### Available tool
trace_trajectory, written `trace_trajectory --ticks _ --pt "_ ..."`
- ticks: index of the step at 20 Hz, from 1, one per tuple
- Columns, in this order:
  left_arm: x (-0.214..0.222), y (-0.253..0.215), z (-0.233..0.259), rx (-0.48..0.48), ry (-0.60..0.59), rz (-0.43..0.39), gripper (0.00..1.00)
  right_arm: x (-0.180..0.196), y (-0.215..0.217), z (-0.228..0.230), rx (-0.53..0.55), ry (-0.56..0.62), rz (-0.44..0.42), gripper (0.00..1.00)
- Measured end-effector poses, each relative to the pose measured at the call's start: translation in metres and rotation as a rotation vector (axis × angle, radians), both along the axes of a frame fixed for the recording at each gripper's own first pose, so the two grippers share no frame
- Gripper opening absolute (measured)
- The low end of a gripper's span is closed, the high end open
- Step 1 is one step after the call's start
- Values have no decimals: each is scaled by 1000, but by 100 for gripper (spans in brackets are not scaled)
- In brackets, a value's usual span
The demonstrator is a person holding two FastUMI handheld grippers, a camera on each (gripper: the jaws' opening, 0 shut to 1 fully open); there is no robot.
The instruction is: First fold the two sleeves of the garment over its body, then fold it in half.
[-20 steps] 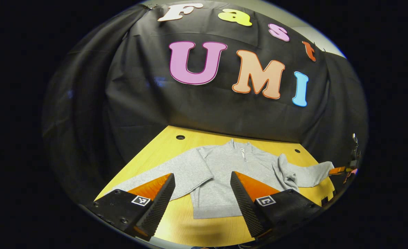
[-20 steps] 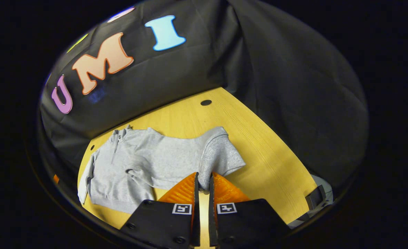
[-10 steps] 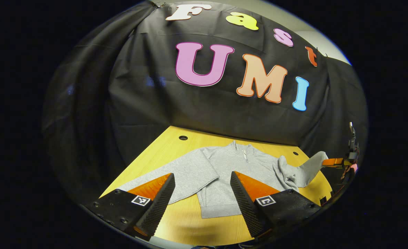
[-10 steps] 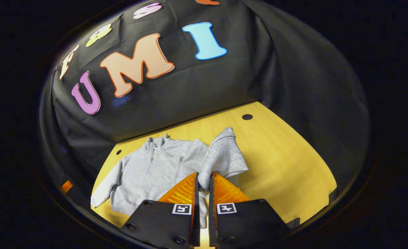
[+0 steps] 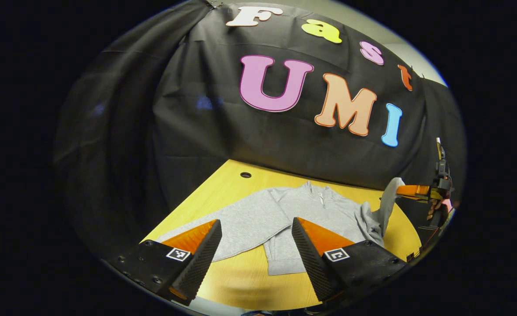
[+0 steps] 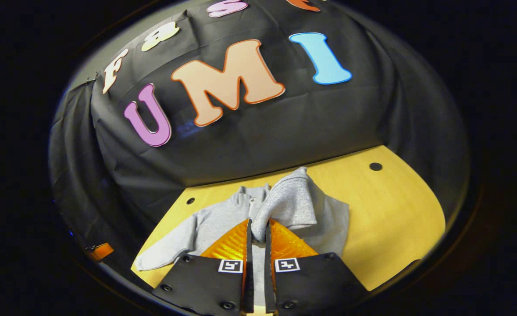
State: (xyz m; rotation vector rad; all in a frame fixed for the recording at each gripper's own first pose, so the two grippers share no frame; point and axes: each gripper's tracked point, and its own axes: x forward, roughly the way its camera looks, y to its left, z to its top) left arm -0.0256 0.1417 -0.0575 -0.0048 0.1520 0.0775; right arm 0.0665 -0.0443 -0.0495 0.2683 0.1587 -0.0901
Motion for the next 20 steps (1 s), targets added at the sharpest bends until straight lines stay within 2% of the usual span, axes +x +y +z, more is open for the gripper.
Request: trace_trajectory --ticks 15,20 --pt "-14 39 -30 -42 73 127 95 136 184 6 41 3 356 12" --pt "-18 61 -36 -60 82 180 95 167 246 -32 41 67 458 12"
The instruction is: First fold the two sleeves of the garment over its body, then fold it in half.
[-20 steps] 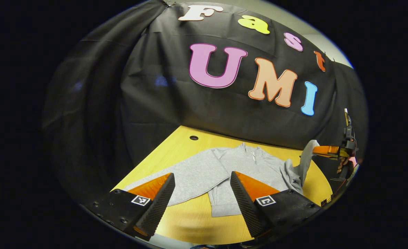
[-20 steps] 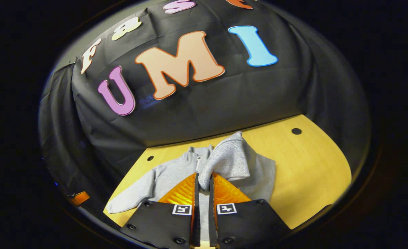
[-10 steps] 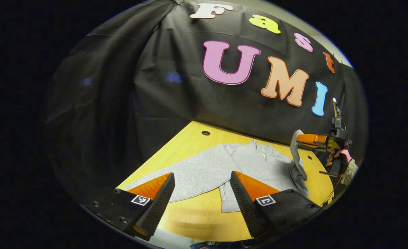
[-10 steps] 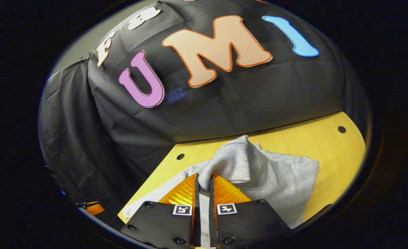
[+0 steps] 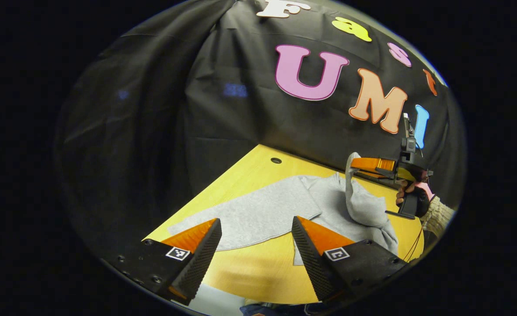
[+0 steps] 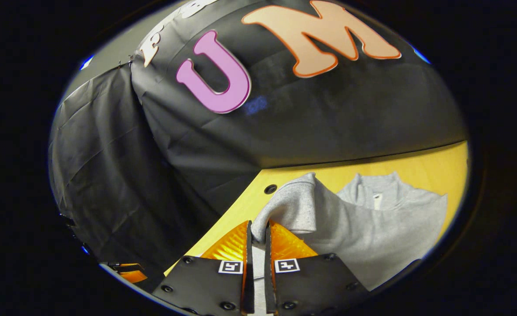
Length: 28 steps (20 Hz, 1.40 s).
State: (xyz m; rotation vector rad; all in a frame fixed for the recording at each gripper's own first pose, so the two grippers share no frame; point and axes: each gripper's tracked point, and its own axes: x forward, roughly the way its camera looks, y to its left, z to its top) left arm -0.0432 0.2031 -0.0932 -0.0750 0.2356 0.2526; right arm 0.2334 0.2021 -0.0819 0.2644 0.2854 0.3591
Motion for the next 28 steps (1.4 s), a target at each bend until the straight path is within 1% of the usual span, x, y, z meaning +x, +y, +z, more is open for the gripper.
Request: trace_trajectory --ticks 2,4,5,6,7,8,9,12,15,18,21,22,23,24,25,28 --pt "-2 12 -5 -14 8 28 95 14 6 -26 -17 36 -2 12" --pt "-3 23 -14 -25 18 52 95 24 13 -44 -28 77 -1 14" --pt "-3 28 -18 -29 24 60 95 29 12 -51 -34 98 -5 18" --pt "-3 33 -22 -32 33 67 95 35 12 -59 -41 128 -32 18" --pt "-5 38 -28 -33 42 72 95 37 16 -61 -25 158 -26 23" --pt "-5 43 -33 -34 52 77 95 35 14 -62 -12 182 -32 31" --pt "-5 48 -38 -35 64 83 95 33 13 -58 0 188 -27 30" --pt "-1 59 -49 -20 93 90 95 19 3 -49 -37 153 -22 93" --pt "3 77 -62 2 122 90 95 4 -11 -33 -70 116 -34 98" --pt "8 94 -78 14 167 108 95 -22 -38 -9 -115 54 -79 98" --pt "10 109 -94 34 223 116 95 -51 -73 9 -179 -16 -143 98" --pt "13 113 -99 38 235 118 95 -65 -84 15 -193 -25 -163 93" --pt "14 115 -104 38 247 116 95 -77 -95 20 -202 -29 -185 98" --pt "17 117 -109 39 255 116 95 -90 -106 24 -208 -36 -209 93" --pt "18 121 -112 41 264 118 95 -104 -117 30 -215 -46 -233 97" --pt "19 126 -121 38 291 125 95 -147 -150 44 -250 -87 -317 98"
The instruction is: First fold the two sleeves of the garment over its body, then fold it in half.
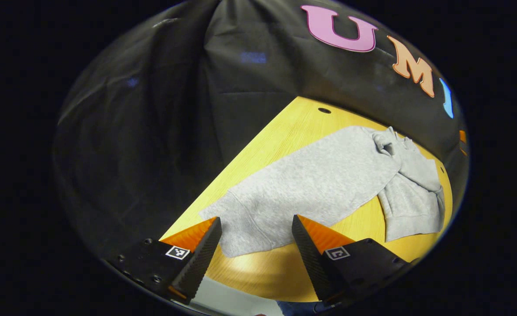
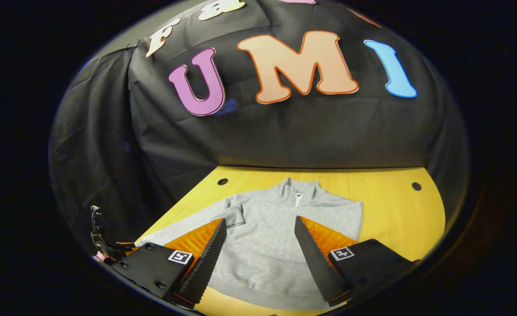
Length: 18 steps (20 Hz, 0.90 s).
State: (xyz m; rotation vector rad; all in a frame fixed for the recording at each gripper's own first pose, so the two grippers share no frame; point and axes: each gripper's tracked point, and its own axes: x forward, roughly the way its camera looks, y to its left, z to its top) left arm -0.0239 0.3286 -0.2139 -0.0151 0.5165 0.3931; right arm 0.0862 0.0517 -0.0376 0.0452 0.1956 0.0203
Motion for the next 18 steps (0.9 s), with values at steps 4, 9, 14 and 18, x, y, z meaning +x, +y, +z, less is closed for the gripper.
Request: trace_trajectory --ticks 4,9,14,18 --pt "-2 2 -8 -30 22 20 95 -47 -36 -1 0 -18 -93 98" --pt "-5 6 -10 27 44 17 94 -91 -75 6 -9 -49 -210 98" --pt "-7 7 -7 29 41 -12 86 -134 -97 1 9 -59 -306 98" --pt "-7 12 2 46 50 -62 39 -163 -107 -10 18 -50 -360 98"
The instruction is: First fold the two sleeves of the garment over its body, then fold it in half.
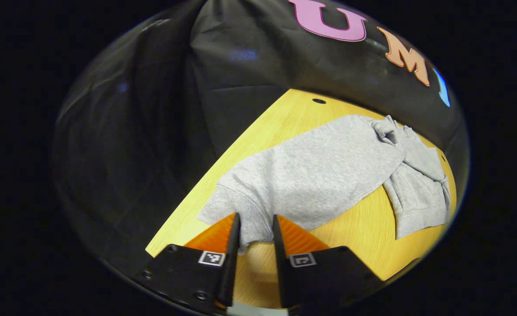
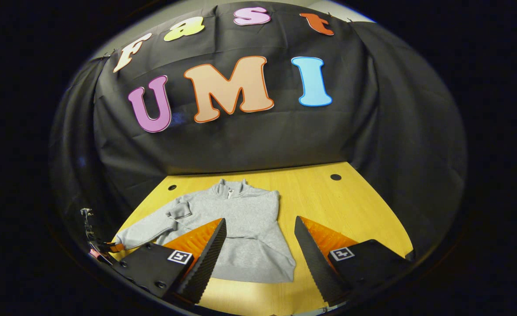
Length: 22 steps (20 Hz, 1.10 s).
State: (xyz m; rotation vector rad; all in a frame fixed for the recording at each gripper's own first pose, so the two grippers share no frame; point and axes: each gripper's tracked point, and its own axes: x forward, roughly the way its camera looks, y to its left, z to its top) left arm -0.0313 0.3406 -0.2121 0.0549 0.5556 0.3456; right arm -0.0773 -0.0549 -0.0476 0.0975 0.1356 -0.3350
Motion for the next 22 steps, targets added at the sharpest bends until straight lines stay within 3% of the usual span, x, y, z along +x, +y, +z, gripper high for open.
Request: trace_trajectory --ticks 1,2,6,10,11,15,22 --pt "-1 1 3 7 5 -8 34 -6 -1 0 6 -4 -9 98" --pt "-1 1 5 11 12 -10 17 -10 0 -1 17 -9 -13 94" --pt "5 -6 5 -18 28 14 1 -27 -4 -9 29 -18 -48 98" --pt "22 -53 11 -138 15 -50 0 -41 -5 -17 65 -22 -67 98" --pt "29 -66 18 -159 0 -76 0 -44 -7 -18 71 -28 -72 94" --pt "56 -142 49 -270 -46 -229 0 -51 -7 -26 87 -26 -77 98" --pt "97 -276 103 -357 -122 -482 0 -57 -7 -32 44 -4 -67 98"
